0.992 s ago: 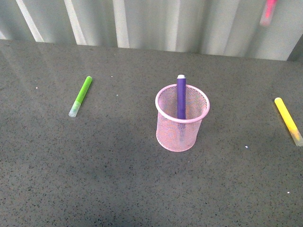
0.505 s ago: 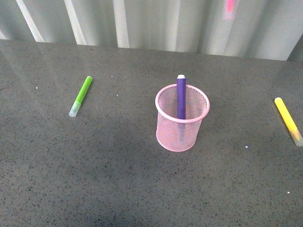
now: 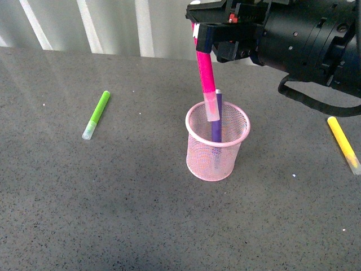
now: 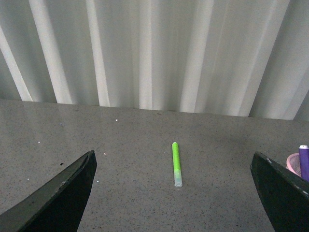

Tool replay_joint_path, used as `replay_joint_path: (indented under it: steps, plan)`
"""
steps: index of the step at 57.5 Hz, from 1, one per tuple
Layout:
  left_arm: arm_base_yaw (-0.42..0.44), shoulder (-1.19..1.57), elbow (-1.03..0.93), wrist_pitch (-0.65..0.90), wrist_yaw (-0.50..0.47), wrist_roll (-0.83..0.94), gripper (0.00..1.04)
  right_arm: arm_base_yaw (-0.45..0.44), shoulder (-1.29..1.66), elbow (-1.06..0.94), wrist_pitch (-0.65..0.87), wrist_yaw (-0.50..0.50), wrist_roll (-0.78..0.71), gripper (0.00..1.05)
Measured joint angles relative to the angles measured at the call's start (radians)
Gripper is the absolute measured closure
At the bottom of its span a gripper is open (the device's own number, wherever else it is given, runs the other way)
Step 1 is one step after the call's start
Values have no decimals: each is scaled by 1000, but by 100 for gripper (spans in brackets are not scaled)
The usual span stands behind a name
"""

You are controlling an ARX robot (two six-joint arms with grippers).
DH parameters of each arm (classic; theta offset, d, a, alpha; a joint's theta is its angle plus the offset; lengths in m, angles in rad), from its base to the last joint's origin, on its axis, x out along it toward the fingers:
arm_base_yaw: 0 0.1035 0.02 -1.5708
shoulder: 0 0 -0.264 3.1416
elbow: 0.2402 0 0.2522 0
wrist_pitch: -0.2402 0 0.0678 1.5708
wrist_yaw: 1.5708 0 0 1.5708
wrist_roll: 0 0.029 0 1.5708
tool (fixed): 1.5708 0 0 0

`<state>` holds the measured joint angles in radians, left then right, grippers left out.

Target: Insert purple and pink pens into pink cup

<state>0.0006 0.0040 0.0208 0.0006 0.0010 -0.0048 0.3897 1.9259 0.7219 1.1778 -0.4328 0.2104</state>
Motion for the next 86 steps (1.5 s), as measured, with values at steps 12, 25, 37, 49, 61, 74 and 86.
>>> replay_joint_path:
  steps: [12,25,37,49,61,74,86]
  plan:
    - [0,0,0,0,0,0,7,-15,47,20,23,-21,14,93]
    - [0,0,0,0,0,0,7,-27,66,20,50,-58,23,93]
    - [0,0,0,0,0,0,7,-40,72,10,68,-89,21,93]
    - [0,0,0,0,0,0,7,-56,73,8,71,-89,15,56]
    - [0,0,0,0,0,0,7,-64,73,8,69,-89,14,20]
    - [0,0,0,0,0,0,7,-76,31,-2,52,-76,6,7]
    - [0,0,0,0,0,0,7,-161,-191,-40,-31,26,-5,7]
